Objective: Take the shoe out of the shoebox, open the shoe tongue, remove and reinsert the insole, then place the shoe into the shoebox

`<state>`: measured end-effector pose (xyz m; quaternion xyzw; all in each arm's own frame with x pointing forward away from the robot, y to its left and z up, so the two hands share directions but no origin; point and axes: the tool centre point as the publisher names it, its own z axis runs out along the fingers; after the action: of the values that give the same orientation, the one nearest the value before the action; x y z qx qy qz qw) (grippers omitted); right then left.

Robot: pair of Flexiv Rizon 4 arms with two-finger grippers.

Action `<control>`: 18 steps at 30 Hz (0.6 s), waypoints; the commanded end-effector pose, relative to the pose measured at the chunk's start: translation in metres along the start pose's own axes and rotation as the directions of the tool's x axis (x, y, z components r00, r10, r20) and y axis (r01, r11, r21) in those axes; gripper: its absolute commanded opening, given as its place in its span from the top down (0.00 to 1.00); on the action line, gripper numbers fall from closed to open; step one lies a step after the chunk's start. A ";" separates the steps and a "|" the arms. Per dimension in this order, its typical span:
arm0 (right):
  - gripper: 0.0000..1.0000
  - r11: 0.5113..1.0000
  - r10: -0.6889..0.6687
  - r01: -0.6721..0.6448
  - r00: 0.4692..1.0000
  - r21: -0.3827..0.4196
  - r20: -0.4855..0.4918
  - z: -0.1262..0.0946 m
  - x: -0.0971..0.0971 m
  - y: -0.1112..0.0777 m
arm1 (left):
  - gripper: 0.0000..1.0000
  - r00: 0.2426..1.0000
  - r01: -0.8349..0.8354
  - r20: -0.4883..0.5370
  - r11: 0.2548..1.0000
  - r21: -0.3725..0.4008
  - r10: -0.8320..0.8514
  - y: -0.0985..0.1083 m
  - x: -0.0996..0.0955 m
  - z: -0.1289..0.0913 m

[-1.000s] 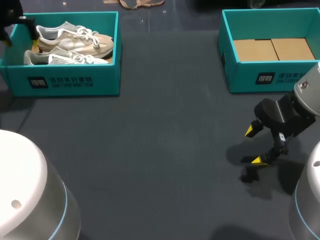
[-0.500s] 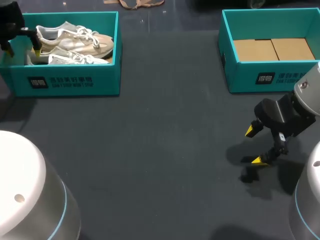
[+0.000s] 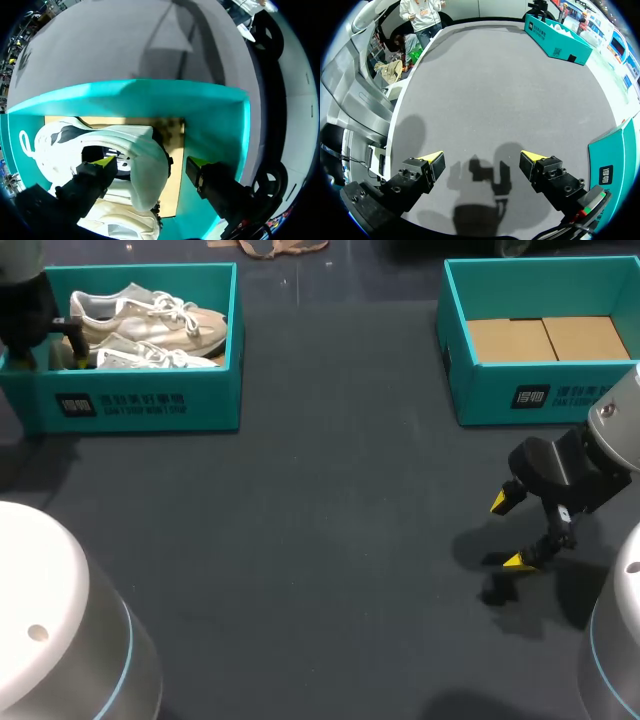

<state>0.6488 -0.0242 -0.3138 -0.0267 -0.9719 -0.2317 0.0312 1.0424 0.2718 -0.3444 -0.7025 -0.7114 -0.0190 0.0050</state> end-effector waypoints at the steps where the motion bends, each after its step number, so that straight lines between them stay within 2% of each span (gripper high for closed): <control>1: 0.00 1.000 0.000 0.000 1.000 0.001 0.001 0.000 0.001 0.000 | 0.16 1.000 0.001 -0.013 1.000 0.003 -0.001 0.003 -0.003 0.007; 8: 0.00 1.000 0.000 0.000 1.000 0.001 0.001 0.000 0.001 0.000 | 0.22 0.999 0.009 -0.032 1.000 0.017 -0.009 0.004 -0.003 0.017; 14: 0.00 1.000 0.000 0.000 1.000 0.001 0.001 0.000 0.001 0.000 | 0.40 0.999 0.009 -0.043 1.000 0.026 -0.007 0.004 -0.001 0.021; 15: 0.00 1.000 0.000 0.000 1.000 0.001 0.001 0.000 0.001 0.000 | 0.55 0.999 0.008 -0.045 1.000 0.027 -0.007 0.004 -0.001 0.021; 16: 0.00 1.000 0.000 0.000 1.000 0.001 0.001 0.000 0.001 0.000 | 0.64 0.999 0.007 -0.046 1.000 0.028 -0.005 0.004 -0.001 0.021; 17: 0.00 1.000 0.000 0.000 1.000 0.001 0.001 0.000 0.001 0.000 | 0.99 0.999 0.004 -0.046 1.000 0.030 -0.003 0.004 -0.001 0.021; 18: 0.00 1.000 0.000 0.000 1.000 0.001 0.001 0.000 0.001 0.000 | 1.00 0.999 0.002 -0.046 1.000 0.030 -0.001 0.004 0.000 0.021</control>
<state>0.6488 -0.0242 -0.3138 -0.0267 -0.9719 -0.2317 0.0312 1.0455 0.2757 -0.3649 -0.7004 -0.7125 -0.0259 0.0314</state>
